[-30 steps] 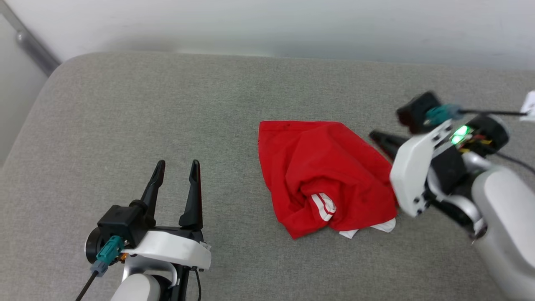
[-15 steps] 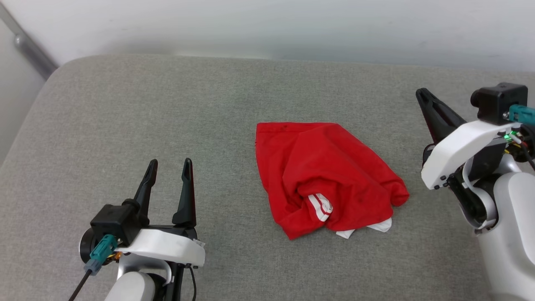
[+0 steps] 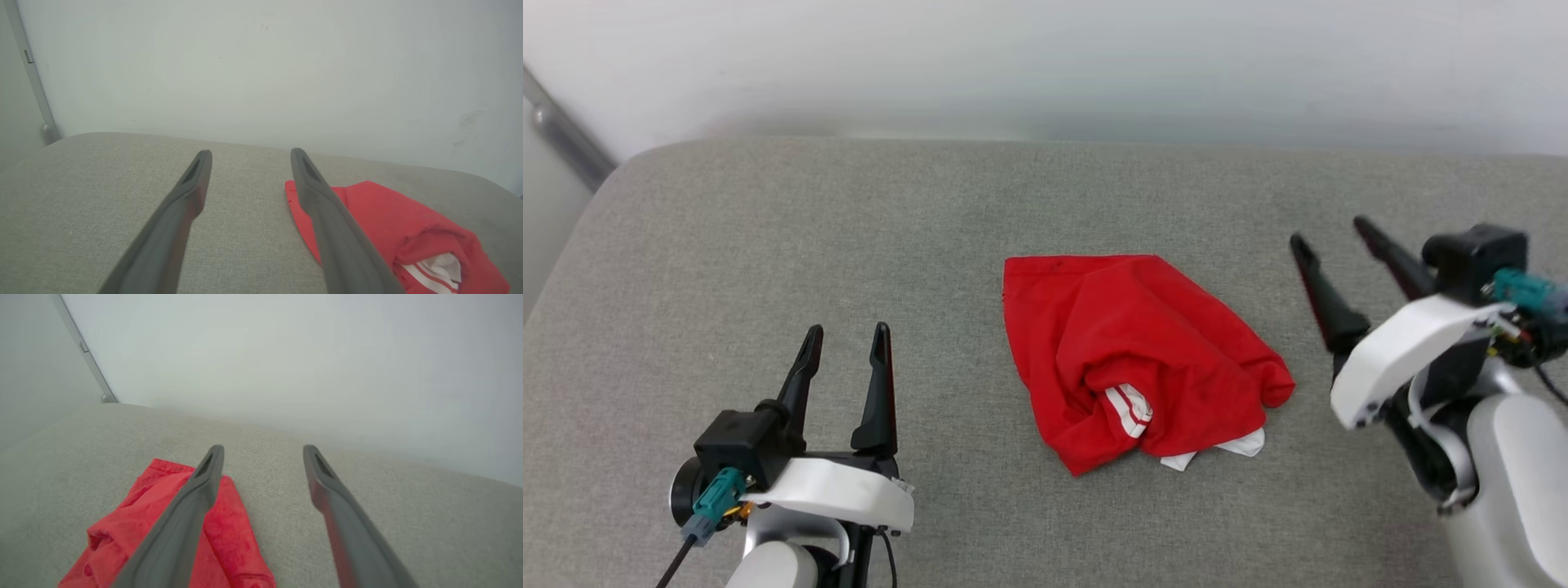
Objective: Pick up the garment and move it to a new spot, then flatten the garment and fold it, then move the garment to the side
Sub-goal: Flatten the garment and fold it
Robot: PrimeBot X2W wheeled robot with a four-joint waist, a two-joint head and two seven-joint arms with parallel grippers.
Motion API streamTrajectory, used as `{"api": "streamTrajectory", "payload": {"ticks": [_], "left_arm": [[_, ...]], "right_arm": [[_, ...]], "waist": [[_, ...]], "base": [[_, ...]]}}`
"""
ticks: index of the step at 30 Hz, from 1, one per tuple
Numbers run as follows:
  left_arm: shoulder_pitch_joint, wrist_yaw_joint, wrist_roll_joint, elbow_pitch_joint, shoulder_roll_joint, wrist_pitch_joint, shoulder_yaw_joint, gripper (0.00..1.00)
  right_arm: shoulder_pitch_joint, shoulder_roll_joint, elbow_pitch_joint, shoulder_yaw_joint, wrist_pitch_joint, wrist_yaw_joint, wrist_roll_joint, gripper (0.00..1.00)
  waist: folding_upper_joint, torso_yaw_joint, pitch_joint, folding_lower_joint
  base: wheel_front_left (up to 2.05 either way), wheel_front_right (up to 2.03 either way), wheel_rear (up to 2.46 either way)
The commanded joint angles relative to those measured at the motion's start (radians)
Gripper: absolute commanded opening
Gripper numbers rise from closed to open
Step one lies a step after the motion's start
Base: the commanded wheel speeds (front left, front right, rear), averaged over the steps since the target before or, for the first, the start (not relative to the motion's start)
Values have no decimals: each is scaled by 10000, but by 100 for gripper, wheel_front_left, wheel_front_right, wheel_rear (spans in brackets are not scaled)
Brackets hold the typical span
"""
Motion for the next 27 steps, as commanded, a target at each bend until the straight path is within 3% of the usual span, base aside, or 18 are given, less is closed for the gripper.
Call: {"api": "streamTrajectory", "payload": {"ticks": [1,14,19,27], "left_arm": [[162,49,-57,14,68,15,17,100],[47,28,-112,-92,9,56,-135,100],[-184,-42,-102,-22,-119,10,-215,100],[-481,-177,-41,113,-300,-60,-222,100]], "right_arm": [[376,-195,-303,266,322,-3,72,100],[1277,-1731,-2429,2276,4824,-3,1403,100],[666,-1909,-2221,2990,5680,-5,1598,100],[8,-1985,-1382,3765,6028,-3,1753,100]], "waist": [[-1,-46,-105,-1],[-1,78,146,-1],[-1,409,616,-1],[-1,767,1103,-1]], "base": [[0,0,0],[0,0,0],[0,0,0],[0,0,0]]}}
